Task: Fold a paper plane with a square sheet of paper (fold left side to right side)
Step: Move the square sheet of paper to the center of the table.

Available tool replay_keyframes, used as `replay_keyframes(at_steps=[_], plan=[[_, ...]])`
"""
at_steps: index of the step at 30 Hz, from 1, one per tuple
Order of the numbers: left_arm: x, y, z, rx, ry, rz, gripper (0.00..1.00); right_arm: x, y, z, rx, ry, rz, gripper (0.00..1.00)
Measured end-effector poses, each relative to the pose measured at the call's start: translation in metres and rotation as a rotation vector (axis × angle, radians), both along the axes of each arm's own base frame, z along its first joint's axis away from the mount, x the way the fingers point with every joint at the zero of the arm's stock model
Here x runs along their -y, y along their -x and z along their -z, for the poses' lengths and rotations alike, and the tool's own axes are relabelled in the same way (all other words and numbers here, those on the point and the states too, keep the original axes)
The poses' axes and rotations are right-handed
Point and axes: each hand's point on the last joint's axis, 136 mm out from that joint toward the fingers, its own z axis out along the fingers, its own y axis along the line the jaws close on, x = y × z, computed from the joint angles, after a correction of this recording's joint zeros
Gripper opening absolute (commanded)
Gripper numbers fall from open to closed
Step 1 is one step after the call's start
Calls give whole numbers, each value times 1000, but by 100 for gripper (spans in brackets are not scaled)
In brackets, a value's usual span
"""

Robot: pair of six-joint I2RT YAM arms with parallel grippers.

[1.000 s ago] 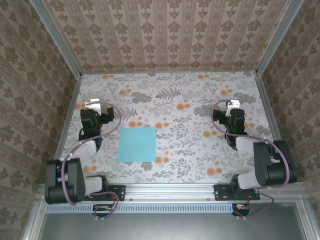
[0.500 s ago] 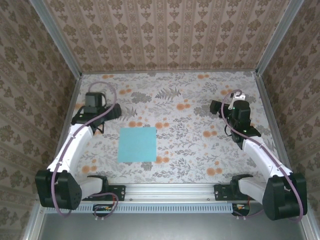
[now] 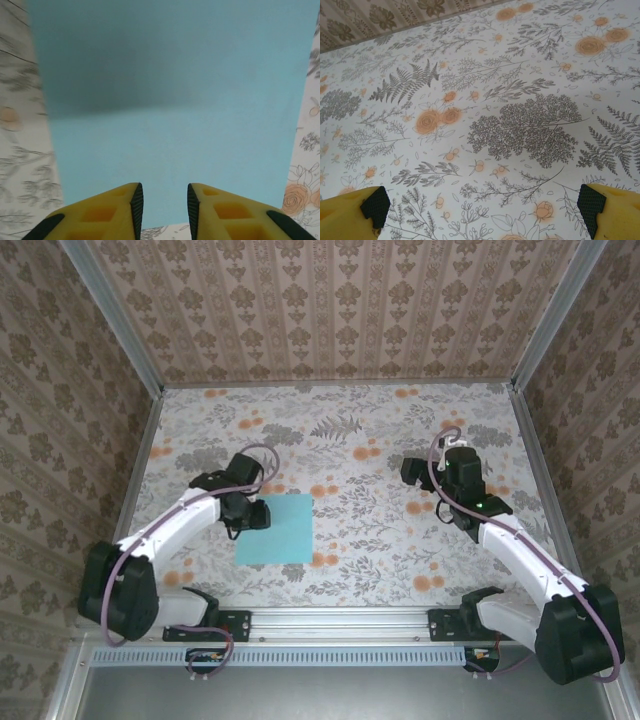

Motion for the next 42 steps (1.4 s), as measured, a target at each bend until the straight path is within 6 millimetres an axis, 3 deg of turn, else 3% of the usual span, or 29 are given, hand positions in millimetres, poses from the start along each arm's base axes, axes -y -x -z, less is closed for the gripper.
replay_keyframes(at_steps=[10,22,30,42], plan=[[41,-1,42,-109,5,88,12,-2,3,2,-15,24,5,100],[65,-19,53,-105,5,119,9,-2,4,3,-19,33,8,100],[103,-46,52,-80,41,161,8,-3,3,1,-16,33,6,100],[183,-99,48,-33,179,230,8,-4,2,0,-41,31,11,100]])
